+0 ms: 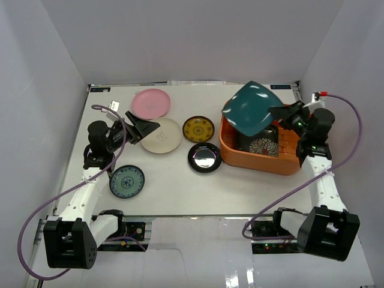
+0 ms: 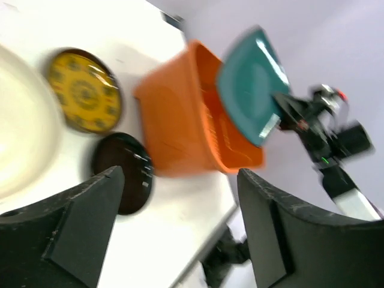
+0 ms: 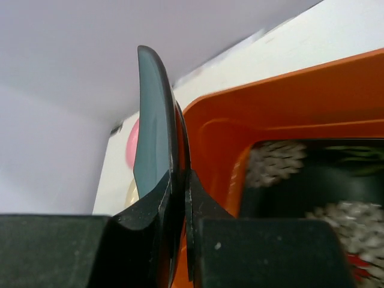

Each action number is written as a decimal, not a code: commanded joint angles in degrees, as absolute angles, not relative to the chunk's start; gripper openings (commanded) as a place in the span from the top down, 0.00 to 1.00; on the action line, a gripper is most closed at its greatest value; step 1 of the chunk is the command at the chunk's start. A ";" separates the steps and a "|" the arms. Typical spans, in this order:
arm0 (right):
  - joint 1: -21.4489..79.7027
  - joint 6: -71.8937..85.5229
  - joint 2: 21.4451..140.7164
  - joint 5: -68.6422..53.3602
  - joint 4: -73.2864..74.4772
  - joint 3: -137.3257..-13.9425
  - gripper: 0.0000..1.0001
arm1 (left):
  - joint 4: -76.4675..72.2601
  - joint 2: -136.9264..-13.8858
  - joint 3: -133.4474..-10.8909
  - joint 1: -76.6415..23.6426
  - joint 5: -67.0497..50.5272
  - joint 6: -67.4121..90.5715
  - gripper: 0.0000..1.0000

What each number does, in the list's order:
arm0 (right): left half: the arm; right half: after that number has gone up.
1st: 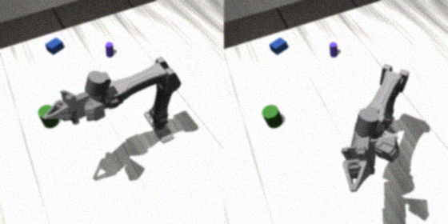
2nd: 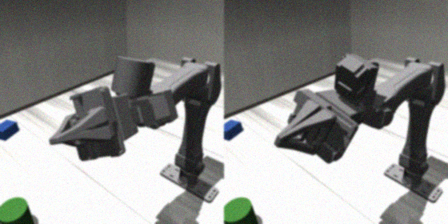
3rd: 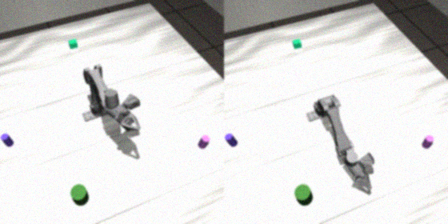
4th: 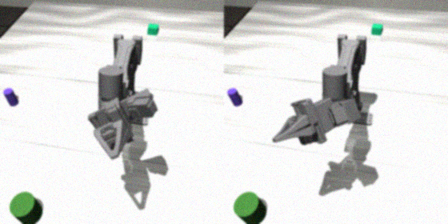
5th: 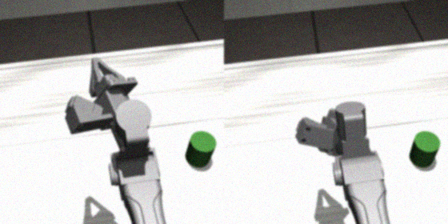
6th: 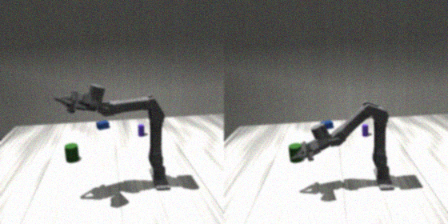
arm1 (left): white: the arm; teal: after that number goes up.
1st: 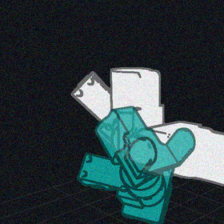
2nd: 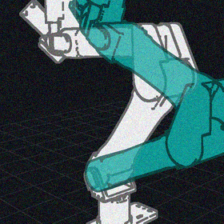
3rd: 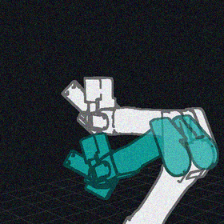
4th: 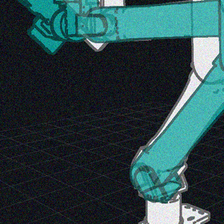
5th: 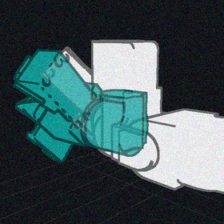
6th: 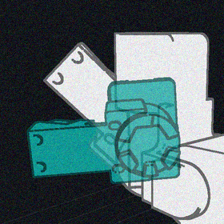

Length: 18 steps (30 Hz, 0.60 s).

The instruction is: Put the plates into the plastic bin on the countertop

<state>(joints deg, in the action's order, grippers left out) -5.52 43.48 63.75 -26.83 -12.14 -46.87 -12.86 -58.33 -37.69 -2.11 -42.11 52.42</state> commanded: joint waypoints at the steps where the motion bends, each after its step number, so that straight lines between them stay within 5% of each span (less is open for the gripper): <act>1: -13.94 45.46 59.33 -31.30 -16.44 -45.27 0.92 | -1.69 -58.19 -39.64 -2.37 -29.91 45.88 0.12; 3: -15.64 42.64 59.50 -27.28 -12.41 -44.22 0.92 | -0.36 -58.27 -39.38 -2.37 -24.98 45.88 0.02; 18: -17.75 33.84 70.22 -18.90 -10.55 -40.08 0.92 | -1.14 -74.43 -36.82 -2.64 -6.07 48.96 0.09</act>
<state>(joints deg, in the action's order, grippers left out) -17.58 34.85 70.63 -19.70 -3.77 -39.46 0.01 -73.28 -36.58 -2.37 -10.61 49.17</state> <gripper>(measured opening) 0.122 0.921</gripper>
